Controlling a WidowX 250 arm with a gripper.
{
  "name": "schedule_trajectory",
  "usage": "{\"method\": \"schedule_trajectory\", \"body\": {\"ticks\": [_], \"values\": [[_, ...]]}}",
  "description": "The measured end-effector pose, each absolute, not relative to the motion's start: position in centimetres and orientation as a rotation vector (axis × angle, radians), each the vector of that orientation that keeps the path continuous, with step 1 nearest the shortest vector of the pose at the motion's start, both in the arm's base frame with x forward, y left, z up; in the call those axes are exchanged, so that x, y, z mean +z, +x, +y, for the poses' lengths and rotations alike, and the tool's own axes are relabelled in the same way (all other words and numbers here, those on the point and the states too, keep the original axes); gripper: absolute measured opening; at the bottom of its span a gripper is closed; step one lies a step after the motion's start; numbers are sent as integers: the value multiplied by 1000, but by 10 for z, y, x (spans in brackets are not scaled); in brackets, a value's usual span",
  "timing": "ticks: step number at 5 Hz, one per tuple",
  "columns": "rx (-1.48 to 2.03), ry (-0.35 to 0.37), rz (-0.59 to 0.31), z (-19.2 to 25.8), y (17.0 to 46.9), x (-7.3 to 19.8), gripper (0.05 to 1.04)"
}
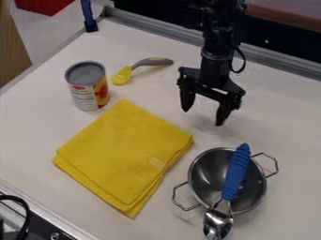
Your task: Mamindra volafotsy anoloana
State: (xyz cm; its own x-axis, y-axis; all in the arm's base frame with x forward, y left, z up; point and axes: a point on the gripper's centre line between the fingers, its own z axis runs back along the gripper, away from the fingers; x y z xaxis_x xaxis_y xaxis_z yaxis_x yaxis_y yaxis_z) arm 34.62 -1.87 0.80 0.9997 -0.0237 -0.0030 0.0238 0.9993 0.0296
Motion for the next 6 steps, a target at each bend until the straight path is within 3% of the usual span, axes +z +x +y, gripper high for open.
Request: {"method": "schedule_trajectory", "body": {"ticks": [2,3,6], "values": [[-105,-19,-39,-12,320,29,1000],[-152,-50,-19,-16,307,29,1000],[-225,-261,43,-38,268,21,1000]]}}
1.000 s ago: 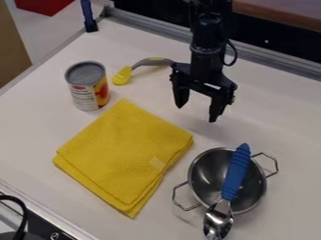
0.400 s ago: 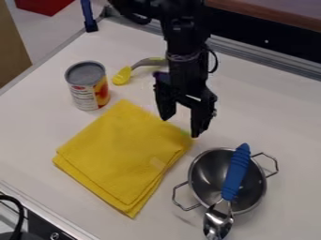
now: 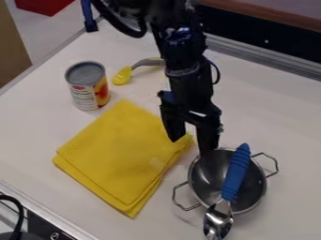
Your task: Mamindra volafotsy anoloana
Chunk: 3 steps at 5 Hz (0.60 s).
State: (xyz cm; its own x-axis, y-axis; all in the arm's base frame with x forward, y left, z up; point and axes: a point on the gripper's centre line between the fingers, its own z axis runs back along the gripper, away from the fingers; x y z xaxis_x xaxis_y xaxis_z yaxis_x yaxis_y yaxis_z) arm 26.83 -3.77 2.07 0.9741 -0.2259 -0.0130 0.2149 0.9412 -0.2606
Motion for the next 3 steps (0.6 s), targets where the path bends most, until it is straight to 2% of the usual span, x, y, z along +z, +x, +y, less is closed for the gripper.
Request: {"method": "schedule_trajectory", "body": {"ticks": [1,3], "values": [[-228,-253,32,-39,268,18,1000],[-222,-290,7,-38,270,18,1000]]}}
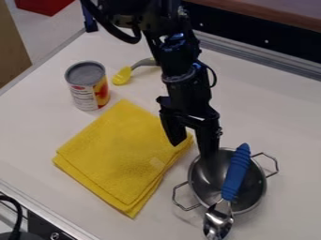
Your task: Mamindra volafotsy anoloana
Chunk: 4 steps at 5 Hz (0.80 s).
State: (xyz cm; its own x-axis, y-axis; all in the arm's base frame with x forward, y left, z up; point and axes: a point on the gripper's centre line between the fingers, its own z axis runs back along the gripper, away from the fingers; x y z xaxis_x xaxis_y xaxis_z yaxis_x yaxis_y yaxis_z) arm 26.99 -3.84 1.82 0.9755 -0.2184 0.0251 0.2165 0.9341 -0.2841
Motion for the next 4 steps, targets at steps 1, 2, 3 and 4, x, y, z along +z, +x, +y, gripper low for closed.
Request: {"method": "schedule_trajectory", "body": {"ticks": [1,2,3,4], "values": [[-226,-293,-14,-39,273,18,1000],[-252,-334,-14,-42,271,12,1000],[-257,-337,-13,-43,263,6,1000],[-263,-324,-19,-45,258,0,1000]]}}
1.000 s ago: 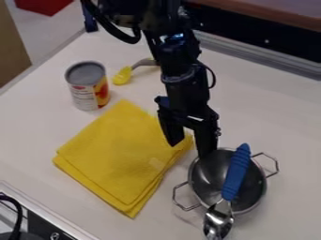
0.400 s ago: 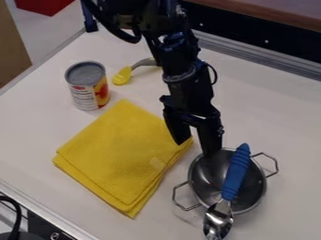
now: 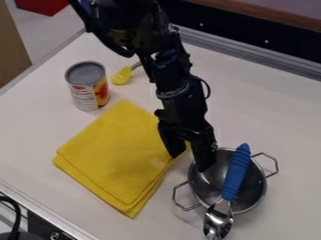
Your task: Mamindra volafotsy anoloana
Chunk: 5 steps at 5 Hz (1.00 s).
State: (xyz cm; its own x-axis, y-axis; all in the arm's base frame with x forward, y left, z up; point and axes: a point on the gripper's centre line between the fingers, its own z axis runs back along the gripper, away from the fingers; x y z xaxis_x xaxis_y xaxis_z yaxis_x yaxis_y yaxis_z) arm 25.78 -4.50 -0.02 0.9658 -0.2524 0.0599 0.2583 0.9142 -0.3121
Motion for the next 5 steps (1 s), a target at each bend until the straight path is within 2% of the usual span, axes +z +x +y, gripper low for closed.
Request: {"method": "schedule_trajectory", "body": {"ticks": [1,2,3,4,5], "values": [[-279,-316,-25,-52,254,-4,1000],[-291,-312,-37,-57,254,-6,950],[-292,-310,-26,-60,251,-11,730],[-299,-312,-31,-62,251,-12,431],[-287,-310,-16,-61,250,-19,196]]}}
